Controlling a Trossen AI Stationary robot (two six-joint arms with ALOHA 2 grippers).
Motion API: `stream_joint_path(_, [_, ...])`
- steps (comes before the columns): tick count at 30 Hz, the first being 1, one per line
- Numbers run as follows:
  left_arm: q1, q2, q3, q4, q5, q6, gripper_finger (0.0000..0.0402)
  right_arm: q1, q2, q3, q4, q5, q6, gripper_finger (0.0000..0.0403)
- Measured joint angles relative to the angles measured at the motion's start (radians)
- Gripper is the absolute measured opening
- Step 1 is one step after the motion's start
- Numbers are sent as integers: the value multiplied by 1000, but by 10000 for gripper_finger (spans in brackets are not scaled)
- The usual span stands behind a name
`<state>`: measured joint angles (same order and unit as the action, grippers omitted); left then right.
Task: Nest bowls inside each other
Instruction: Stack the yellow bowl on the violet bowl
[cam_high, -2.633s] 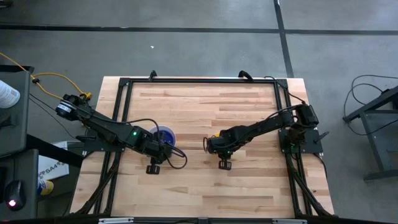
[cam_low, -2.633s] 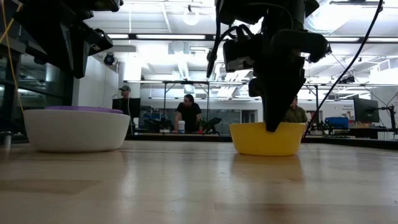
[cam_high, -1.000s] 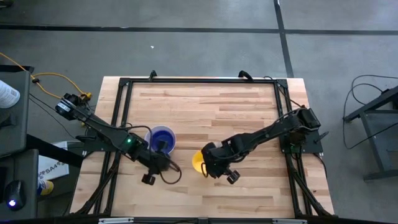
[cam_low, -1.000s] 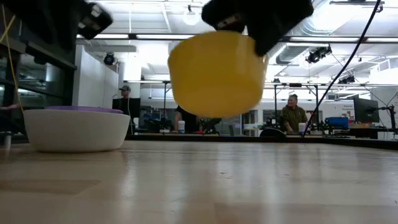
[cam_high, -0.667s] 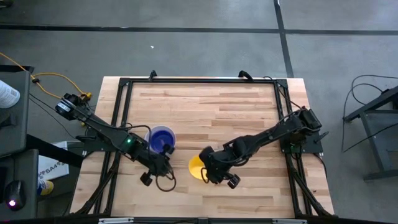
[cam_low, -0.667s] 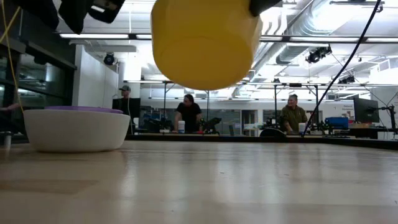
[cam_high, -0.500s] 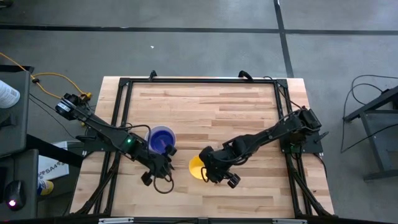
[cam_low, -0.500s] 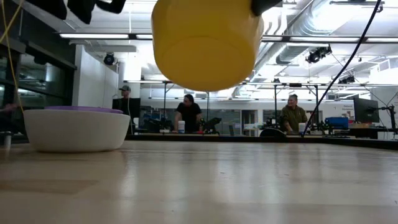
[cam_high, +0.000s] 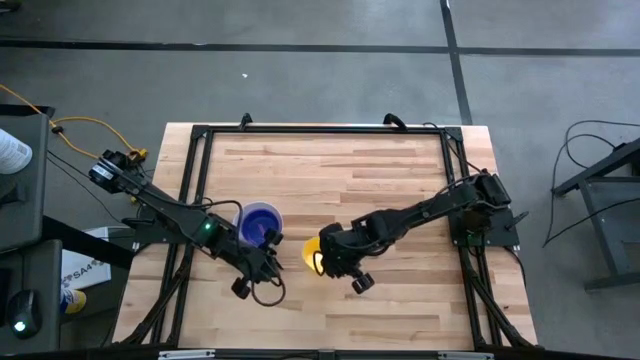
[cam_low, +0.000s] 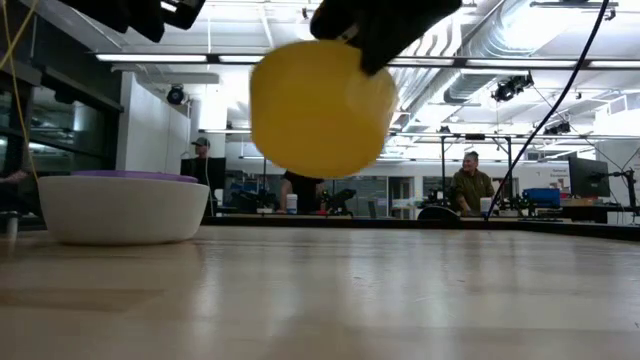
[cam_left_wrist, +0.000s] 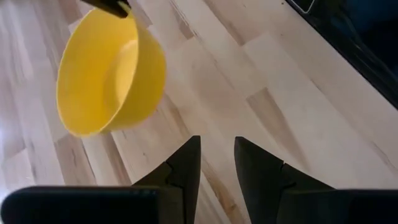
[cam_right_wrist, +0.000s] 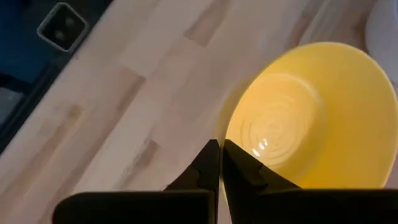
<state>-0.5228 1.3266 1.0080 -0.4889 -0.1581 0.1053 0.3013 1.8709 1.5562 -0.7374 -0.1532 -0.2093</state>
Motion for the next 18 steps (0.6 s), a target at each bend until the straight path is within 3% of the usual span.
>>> stream_joint_path(6, [82, 4, 1, -11, 36, -58, 97, 5, 0, 0, 25, -9, -4, 4])
stream_joint_path(11, [156, 4, 1, -4, 128, -67, 97, 3, 0, 0, 22, -4, -4, 4])
stream_joint_path(18, [183, 31, 63, -69, 203, -70, 97, -22, 1, 0, 9, -4, -4, 4])
